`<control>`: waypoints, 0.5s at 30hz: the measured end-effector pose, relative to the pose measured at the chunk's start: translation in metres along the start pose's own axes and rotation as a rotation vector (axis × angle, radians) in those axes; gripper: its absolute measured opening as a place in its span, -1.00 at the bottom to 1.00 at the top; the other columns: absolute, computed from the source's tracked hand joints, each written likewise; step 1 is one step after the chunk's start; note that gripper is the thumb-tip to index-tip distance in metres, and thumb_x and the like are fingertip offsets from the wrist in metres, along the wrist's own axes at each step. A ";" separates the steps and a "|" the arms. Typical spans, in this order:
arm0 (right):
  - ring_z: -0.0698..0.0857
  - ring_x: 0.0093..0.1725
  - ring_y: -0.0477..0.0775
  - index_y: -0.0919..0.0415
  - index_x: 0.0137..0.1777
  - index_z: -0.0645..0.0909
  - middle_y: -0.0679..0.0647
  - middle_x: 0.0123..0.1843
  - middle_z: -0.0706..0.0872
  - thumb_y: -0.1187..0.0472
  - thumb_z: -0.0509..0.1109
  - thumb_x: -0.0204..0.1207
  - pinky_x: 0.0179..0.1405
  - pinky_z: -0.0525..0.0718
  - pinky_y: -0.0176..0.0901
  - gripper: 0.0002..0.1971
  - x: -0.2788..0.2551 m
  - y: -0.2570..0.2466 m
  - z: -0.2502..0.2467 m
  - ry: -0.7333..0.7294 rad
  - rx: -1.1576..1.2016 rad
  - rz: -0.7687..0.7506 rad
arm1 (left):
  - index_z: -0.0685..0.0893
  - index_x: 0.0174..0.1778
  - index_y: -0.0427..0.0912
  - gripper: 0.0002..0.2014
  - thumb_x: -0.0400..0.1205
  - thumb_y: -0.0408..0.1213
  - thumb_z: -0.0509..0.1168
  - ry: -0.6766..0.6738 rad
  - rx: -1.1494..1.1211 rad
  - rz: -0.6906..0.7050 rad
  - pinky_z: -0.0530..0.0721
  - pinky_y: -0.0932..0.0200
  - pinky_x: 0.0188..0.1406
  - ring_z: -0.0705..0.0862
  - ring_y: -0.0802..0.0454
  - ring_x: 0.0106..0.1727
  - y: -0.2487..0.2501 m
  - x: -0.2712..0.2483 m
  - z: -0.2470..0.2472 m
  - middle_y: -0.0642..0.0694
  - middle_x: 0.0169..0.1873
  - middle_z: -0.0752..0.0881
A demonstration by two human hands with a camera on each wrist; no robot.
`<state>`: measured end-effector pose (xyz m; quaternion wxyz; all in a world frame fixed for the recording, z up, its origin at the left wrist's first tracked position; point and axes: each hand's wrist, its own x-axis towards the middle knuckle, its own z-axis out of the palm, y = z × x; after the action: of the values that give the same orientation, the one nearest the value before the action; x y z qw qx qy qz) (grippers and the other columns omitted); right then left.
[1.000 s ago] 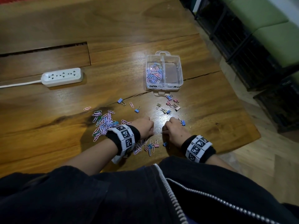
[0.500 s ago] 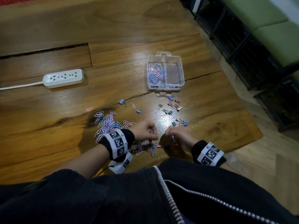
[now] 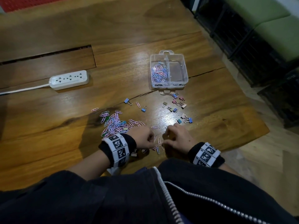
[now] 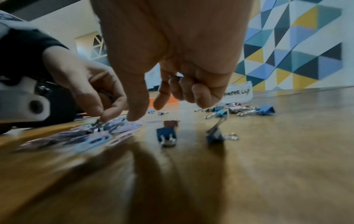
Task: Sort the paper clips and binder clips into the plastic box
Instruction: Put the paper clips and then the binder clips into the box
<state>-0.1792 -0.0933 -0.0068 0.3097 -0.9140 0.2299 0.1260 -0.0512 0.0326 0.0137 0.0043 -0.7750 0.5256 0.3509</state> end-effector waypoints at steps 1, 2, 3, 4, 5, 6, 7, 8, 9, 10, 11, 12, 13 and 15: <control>0.49 0.01 -0.01 0.14 0.00 0.52 0.02 -0.01 0.51 -0.02 0.47 0.36 0.06 0.55 -0.15 -0.67 -0.002 -0.002 0.004 -0.033 -0.020 -0.015 | 0.64 -0.20 -0.04 -0.89 0.54 -0.11 0.28 -0.017 0.037 -0.013 0.56 0.19 -0.21 0.62 0.04 -0.14 0.000 -0.002 0.001 -0.01 -0.24 0.66; 0.48 -0.03 -0.02 0.14 0.01 0.52 0.00 -0.05 0.47 -0.04 0.47 0.35 0.00 0.53 -0.17 -0.64 -0.004 -0.004 0.008 -0.057 -0.052 -0.032 | 0.64 -0.18 -0.05 -0.88 0.52 -0.09 0.29 -0.024 0.069 -0.023 0.58 0.17 -0.17 0.64 0.01 -0.10 0.001 -0.003 0.003 -0.02 -0.21 0.69; 0.45 -0.06 -0.03 0.16 0.02 0.52 -0.02 -0.08 0.42 -0.05 0.48 0.34 -0.05 0.49 -0.19 -0.62 -0.004 -0.005 0.012 -0.069 -0.086 -0.050 | 0.64 -0.14 -0.06 -0.85 0.51 -0.08 0.30 -0.016 0.093 -0.025 0.57 0.15 -0.16 0.65 -0.01 -0.05 0.003 -0.004 0.006 -0.03 -0.17 0.70; 0.43 -0.08 -0.02 0.18 0.03 0.52 -0.02 -0.09 0.40 -0.03 0.48 0.34 -0.08 0.46 -0.19 -0.62 -0.003 -0.005 0.014 -0.070 -0.110 -0.059 | 0.63 -0.09 -0.07 -0.81 0.49 -0.06 0.32 0.004 0.108 -0.015 0.54 0.13 -0.16 0.65 -0.03 -0.02 0.005 -0.003 0.009 -0.04 -0.13 0.70; 0.44 -0.08 -0.01 0.20 0.03 0.52 -0.01 -0.09 0.40 0.00 0.48 0.35 -0.08 0.45 -0.16 -0.63 -0.001 -0.005 0.015 -0.060 -0.115 -0.059 | 0.60 -0.02 -0.07 -0.75 0.48 -0.03 0.33 0.028 0.117 0.002 0.51 0.12 -0.17 0.65 -0.06 0.02 0.009 -0.002 0.011 -0.06 -0.08 0.70; 0.48 -0.06 0.04 0.22 0.03 0.54 0.02 -0.07 0.43 0.04 0.48 0.36 -0.07 0.46 -0.13 -0.65 0.002 -0.005 0.014 -0.046 -0.108 -0.053 | 0.57 0.07 -0.05 -0.68 0.48 0.00 0.34 0.047 0.125 0.020 0.49 0.11 -0.16 0.64 -0.08 0.06 0.013 -0.001 0.014 -0.07 -0.02 0.70; 0.52 -0.02 0.09 0.23 0.04 0.55 0.06 -0.05 0.48 0.09 0.46 0.38 -0.05 0.47 -0.11 -0.69 0.004 -0.005 0.012 -0.033 -0.101 -0.044 | 0.54 0.17 -0.03 -0.61 0.47 0.02 0.35 0.060 0.136 0.035 0.50 0.10 -0.14 0.64 -0.09 0.09 0.017 0.000 0.017 -0.07 0.03 0.69; 0.55 0.03 0.14 0.23 0.04 0.57 0.11 -0.01 0.52 0.12 0.44 0.40 -0.03 0.48 -0.08 -0.73 0.007 -0.004 0.009 -0.027 -0.103 -0.040 | 0.51 0.23 -0.01 -0.56 0.48 0.03 0.35 0.073 0.152 0.043 0.53 0.09 -0.11 0.64 -0.09 0.11 0.020 0.001 0.019 -0.07 0.07 0.68; 0.55 0.07 0.17 0.23 0.04 0.58 0.15 0.03 0.54 0.15 0.41 0.42 -0.01 0.48 -0.07 -0.76 0.009 -0.004 0.006 -0.027 -0.115 -0.040 | 0.50 0.26 -0.01 -0.56 0.49 0.03 0.34 0.087 0.173 0.045 0.57 0.07 -0.08 0.64 -0.10 0.13 0.023 0.001 0.020 -0.07 0.09 0.67; 0.55 0.09 0.17 0.23 0.04 0.60 0.16 0.06 0.55 0.17 0.38 0.44 0.02 0.48 -0.08 -0.79 0.010 -0.004 0.004 -0.035 -0.128 -0.052 | 0.51 0.25 -0.02 -0.59 0.52 0.00 0.33 0.101 0.193 0.045 0.59 0.05 -0.06 0.64 -0.09 0.14 0.026 0.001 0.021 -0.07 0.11 0.65; 0.55 0.10 0.16 0.23 0.04 0.61 0.16 0.08 0.56 0.19 0.36 0.46 0.04 0.48 -0.09 -0.81 0.012 -0.004 0.003 -0.046 -0.142 -0.065 | 0.53 0.23 -0.04 -0.63 0.54 -0.02 0.31 0.108 0.206 0.041 0.60 0.05 -0.06 0.64 -0.09 0.15 0.027 0.002 0.020 -0.08 0.12 0.63; 0.55 0.10 0.16 0.22 0.03 0.62 0.16 0.08 0.56 0.20 0.34 0.48 0.05 0.48 -0.10 -0.83 0.013 -0.004 0.003 -0.054 -0.154 -0.081 | 0.54 0.20 -0.05 -0.66 0.55 -0.04 0.29 0.109 0.211 0.034 0.60 0.05 -0.06 0.63 -0.09 0.15 0.028 0.002 0.020 -0.08 0.12 0.62; 0.56 0.10 0.16 0.22 0.02 0.62 0.16 0.08 0.56 0.21 0.33 0.49 0.05 0.48 -0.10 -0.84 0.014 -0.004 0.003 -0.069 -0.161 -0.082 | 0.56 0.18 -0.06 -0.68 0.56 -0.04 0.29 0.102 0.207 0.021 0.59 0.05 -0.07 0.63 -0.09 0.16 0.029 0.002 0.019 -0.08 0.12 0.61; 0.55 0.08 0.17 0.23 -0.02 0.60 0.17 0.06 0.54 0.24 0.31 0.49 0.05 0.50 -0.08 -0.88 0.017 -0.003 0.003 -0.090 -0.154 -0.074 | 0.59 0.13 -0.08 -0.72 0.57 -0.05 0.29 0.079 0.204 0.002 0.60 0.04 -0.05 0.63 -0.09 0.14 0.031 0.002 0.018 -0.09 0.11 0.60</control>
<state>-0.1637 -0.0945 -0.0139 0.2529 -0.9364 0.1716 0.1726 -0.0861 0.0240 0.0104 0.0620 -0.7833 0.5589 0.2650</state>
